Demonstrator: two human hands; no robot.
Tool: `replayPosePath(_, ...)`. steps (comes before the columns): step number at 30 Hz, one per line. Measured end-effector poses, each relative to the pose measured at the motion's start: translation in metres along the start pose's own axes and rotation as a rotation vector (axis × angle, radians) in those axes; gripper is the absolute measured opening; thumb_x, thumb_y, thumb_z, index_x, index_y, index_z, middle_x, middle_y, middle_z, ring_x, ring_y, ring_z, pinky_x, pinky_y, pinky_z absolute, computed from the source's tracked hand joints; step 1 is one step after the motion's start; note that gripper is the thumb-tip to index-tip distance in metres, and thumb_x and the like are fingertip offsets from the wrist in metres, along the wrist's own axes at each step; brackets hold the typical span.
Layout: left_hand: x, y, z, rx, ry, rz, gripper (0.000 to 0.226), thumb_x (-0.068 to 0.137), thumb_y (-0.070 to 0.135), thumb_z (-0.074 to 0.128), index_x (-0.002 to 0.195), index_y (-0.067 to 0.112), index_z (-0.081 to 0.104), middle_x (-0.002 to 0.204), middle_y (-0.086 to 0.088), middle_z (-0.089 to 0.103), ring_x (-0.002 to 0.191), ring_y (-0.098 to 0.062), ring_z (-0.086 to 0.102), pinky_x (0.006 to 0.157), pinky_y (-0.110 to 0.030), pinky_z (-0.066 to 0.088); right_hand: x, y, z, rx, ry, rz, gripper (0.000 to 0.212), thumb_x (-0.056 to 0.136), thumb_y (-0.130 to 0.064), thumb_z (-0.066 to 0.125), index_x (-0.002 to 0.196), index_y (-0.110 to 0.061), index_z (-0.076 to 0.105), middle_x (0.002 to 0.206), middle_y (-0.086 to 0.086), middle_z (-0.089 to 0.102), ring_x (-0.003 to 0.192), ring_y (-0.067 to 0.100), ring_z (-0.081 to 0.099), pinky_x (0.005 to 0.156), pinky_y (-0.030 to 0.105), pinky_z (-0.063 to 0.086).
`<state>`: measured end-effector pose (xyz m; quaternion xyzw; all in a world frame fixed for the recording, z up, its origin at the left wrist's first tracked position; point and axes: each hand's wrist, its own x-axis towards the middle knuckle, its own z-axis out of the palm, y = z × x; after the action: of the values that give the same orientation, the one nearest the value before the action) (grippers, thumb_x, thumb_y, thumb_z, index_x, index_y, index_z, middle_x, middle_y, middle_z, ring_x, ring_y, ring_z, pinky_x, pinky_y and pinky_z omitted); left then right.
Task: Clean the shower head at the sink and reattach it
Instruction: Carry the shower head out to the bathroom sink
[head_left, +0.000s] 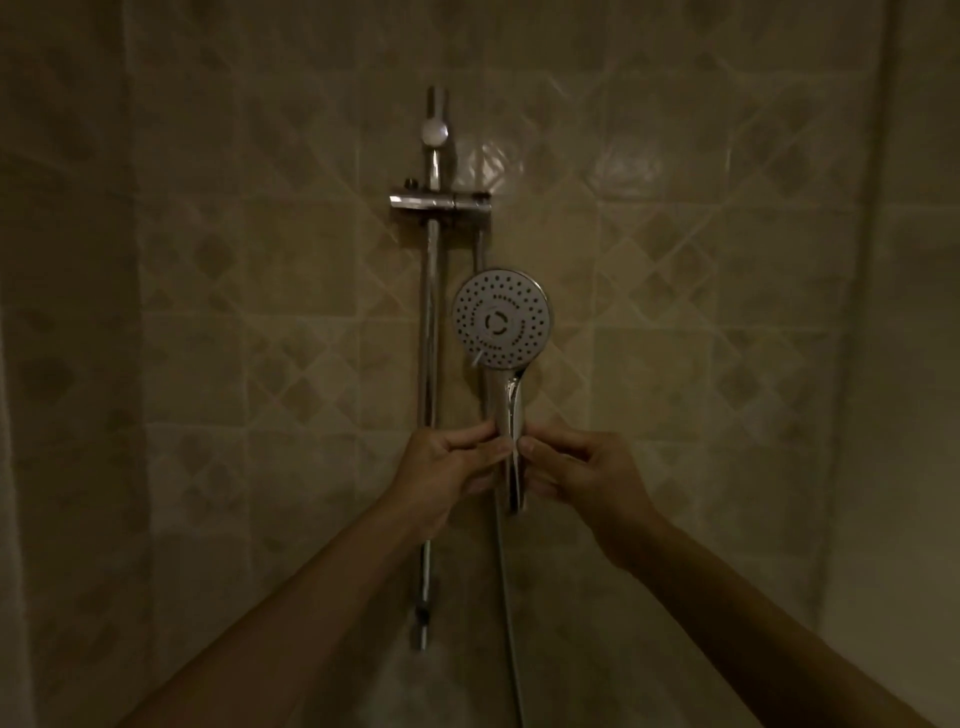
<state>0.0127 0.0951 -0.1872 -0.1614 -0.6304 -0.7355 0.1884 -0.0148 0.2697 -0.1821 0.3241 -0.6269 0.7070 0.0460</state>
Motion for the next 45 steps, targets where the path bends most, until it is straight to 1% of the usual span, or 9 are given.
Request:
replayPosePath(3,-0.012,-0.026,0.011,-0.005,-0.003,-0.037,0.028,0.078,0.017,0.077,0.106,0.02,0.081,0.111,-0.011,0.078,0.102,-0.028,0.075,0.08,-0.033,0.061,-0.02,0.018,-0.015,-0.04,-0.004,0.039,0.022,0.098,-0.009,0.067,0.116,-0.013,0.078,0.103,0.004,0.082,0.097,0.019,0.078,0.079,0.028,0.063)
replayPosePath(6,-0.025,-0.054,0.021,-0.031,-0.003,-0.071,0.033,0.079,0.018,0.081,0.112,0.021,0.079,0.113,-0.01,0.077,0.105,-0.03,0.074,0.082,-0.036,0.061,-0.044,0.034,-0.027,-0.042,0.044,0.09,0.02,0.098,-0.012,0.067,0.114,-0.014,0.079,0.102,0.003,0.082,0.098,0.018,0.078,0.083,0.032,0.063)
replayPosePath(11,-0.055,-0.104,0.044,-0.075,-0.031,-0.16,0.035,0.074,0.02,0.083,0.109,0.022,0.08,0.111,-0.008,0.078,0.102,-0.024,0.075,0.078,-0.03,0.06,-0.09,0.067,-0.048,0.007,0.125,0.221,0.025,0.098,-0.011,0.068,0.121,-0.007,0.076,0.11,0.007,0.08,0.104,0.021,0.076,0.095,0.041,0.061)
replayPosePath(17,-0.087,-0.153,0.064,-0.107,-0.067,-0.322,0.027,0.082,0.005,0.076,0.106,0.015,0.08,0.11,-0.013,0.078,0.1,-0.025,0.075,0.079,-0.03,0.06,-0.141,0.098,-0.065,0.001,0.23,0.347,0.024,0.098,-0.006,0.065,0.12,-0.008,0.076,0.11,0.009,0.08,0.106,0.023,0.075,0.088,0.031,0.063)
replayPosePath(22,-0.109,-0.187,0.077,-0.101,-0.176,-0.451,0.032,0.088,0.001,0.07,0.12,0.003,0.072,0.115,-0.02,0.075,0.106,-0.031,0.073,0.093,-0.04,0.059,-0.184,0.12,-0.072,-0.072,0.33,0.399,0.025,0.1,-0.008,0.064,0.121,-0.013,0.076,0.119,0.004,0.078,0.108,0.019,0.075,0.094,0.037,0.061)
replayPosePath(27,-0.142,-0.224,0.092,-0.153,-0.32,-0.567,0.031,0.086,0.004,0.073,0.117,0.008,0.074,0.11,-0.013,0.078,0.104,-0.027,0.075,0.086,-0.035,0.061,-0.239,0.134,-0.074,-0.181,0.46,0.449,0.025,0.1,-0.01,0.065,0.117,-0.023,0.078,0.112,-0.005,0.08,0.104,0.014,0.076,0.077,0.024,0.062)
replayPosePath(31,-0.177,-0.258,0.113,-0.195,-0.433,-0.68,0.03,0.083,0.007,0.078,0.111,0.014,0.078,0.109,-0.012,0.078,0.104,-0.027,0.074,0.086,-0.038,0.062,-0.291,0.137,-0.076,-0.211,0.58,0.516,0.032,0.098,-0.006,0.066,0.108,-0.033,0.081,0.104,-0.005,0.081,0.098,0.015,0.077,0.076,0.025,0.062)
replayPosePath(39,-0.262,-0.297,0.155,-0.228,-0.685,-0.852,0.043,0.072,0.024,0.086,0.114,0.021,0.078,0.114,-0.008,0.078,0.107,-0.026,0.074,0.085,-0.034,0.06,-0.398,0.128,-0.071,-0.221,0.854,0.683,0.02,0.097,0.0,0.067,0.111,-0.009,0.078,0.104,0.014,0.077,0.09,0.018,0.078,0.071,0.024,0.062)
replayPosePath(45,-0.335,-0.294,0.188,-0.165,-0.85,-0.941,0.032,0.08,0.017,0.082,0.11,0.026,0.079,0.114,-0.002,0.078,0.107,-0.024,0.074,0.089,-0.038,0.061,-0.486,0.109,-0.056,-0.213,1.028,0.742,0.017,0.097,-0.005,0.068,0.108,-0.013,0.078,0.107,0.01,0.076,0.094,0.022,0.078,0.081,0.035,0.065)
